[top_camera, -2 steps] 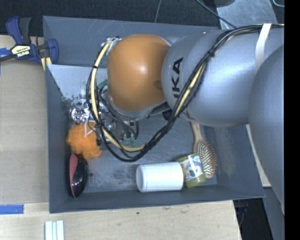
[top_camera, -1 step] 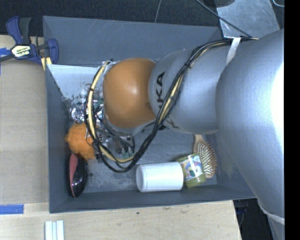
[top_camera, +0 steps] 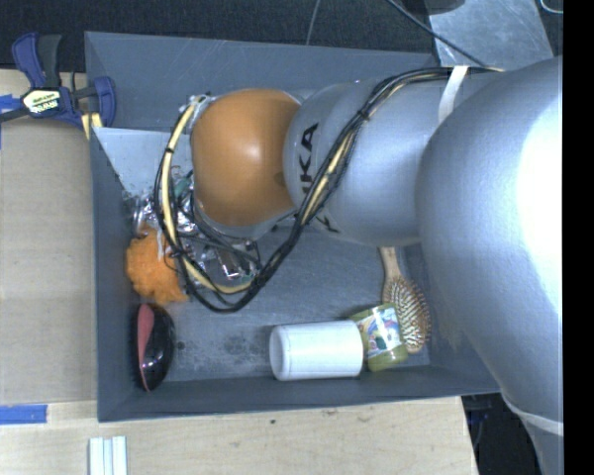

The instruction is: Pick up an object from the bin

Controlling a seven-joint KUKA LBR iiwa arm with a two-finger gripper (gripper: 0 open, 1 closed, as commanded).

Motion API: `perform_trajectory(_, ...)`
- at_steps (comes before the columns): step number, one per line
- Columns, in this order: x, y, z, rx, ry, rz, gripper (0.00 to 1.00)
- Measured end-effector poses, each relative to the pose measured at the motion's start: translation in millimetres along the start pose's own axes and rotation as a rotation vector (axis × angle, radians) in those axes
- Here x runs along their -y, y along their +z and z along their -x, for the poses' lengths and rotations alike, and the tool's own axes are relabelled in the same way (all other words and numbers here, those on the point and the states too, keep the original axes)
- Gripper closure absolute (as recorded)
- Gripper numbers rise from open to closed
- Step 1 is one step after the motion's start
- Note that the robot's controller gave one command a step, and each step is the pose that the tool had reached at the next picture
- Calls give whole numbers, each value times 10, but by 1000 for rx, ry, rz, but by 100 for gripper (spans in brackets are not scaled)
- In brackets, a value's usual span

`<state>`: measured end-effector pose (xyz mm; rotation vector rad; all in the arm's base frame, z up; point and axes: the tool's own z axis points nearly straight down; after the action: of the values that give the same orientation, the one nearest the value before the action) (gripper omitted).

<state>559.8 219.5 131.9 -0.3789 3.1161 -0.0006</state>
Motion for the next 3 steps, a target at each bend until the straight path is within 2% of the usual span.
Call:
perform_trajectory(1, -49, 332, 441, 5, -104, -7, 100)
perform_trajectory(2, -68, 327, 436, 8, -101, -2, 0)
perform_trajectory(3, -65, 346, 421, 3, -102, -2, 100)
